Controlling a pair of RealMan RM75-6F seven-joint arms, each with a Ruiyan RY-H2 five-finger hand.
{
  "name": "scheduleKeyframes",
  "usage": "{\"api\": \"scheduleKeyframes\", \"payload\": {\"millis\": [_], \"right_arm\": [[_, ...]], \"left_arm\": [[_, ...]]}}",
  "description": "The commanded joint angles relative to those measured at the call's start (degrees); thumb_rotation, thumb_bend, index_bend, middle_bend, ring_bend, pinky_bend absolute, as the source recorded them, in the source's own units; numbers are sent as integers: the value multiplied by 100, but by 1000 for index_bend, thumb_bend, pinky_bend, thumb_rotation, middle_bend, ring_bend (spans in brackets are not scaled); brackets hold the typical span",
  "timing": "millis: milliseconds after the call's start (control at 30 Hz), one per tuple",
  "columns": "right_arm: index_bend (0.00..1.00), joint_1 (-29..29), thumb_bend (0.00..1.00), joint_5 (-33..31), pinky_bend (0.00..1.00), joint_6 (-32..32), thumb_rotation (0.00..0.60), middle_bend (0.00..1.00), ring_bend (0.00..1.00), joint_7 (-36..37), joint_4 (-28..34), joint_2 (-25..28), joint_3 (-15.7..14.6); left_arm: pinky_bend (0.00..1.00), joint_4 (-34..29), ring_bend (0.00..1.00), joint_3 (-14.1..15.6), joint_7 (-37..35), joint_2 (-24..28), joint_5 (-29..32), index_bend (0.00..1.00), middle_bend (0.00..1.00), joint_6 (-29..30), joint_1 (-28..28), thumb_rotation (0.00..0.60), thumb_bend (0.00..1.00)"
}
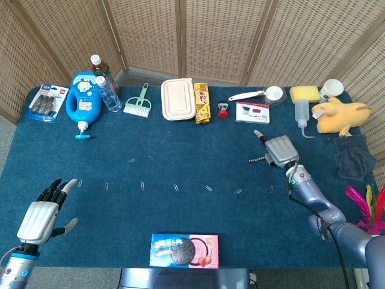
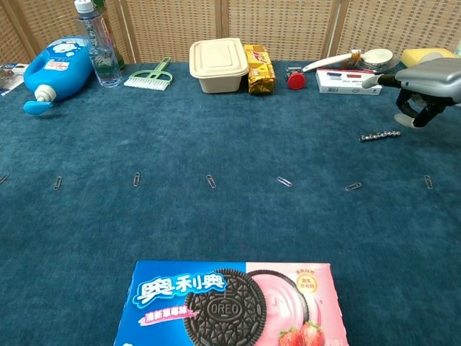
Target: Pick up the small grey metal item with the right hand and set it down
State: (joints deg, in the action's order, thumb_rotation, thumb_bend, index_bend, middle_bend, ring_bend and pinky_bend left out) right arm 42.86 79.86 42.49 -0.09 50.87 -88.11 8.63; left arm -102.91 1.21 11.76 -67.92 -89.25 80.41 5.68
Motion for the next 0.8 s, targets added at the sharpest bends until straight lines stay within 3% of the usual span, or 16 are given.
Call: {"api": "scheduleKeyframes", "payload": {"millis": [33,200,400,633,800], "right_arm": [[51,2,545,-110,559,-45,600,761,795,-161,58,14,11],[17,1,535,-330,529,-174,600,732,774,-425,168,59,21],[47,-12,367,-529,491,-190,600,665,727,-877,189,95,9],[40,-20,305,-792,463,-270,600,591,659,-1278,323,170,8],[243,-18,300,-954,464,-304,600,623,672,-1436,439,201,20]], "left_arm": [[153,3,50,3,-10,-10,-11,23,148,10,2,600,420],[153,20,50,7,-18,-12,-8,23,148,23,6,600,420],[153,11,50,14,-23,-16,-20,23,147,37,12,600,420],[153,-7,50,10,-10,-16,-36,23,148,67,18,600,420],[153,-15,50,22,0,-16,-50,23,148,90,12,600,420]]}}
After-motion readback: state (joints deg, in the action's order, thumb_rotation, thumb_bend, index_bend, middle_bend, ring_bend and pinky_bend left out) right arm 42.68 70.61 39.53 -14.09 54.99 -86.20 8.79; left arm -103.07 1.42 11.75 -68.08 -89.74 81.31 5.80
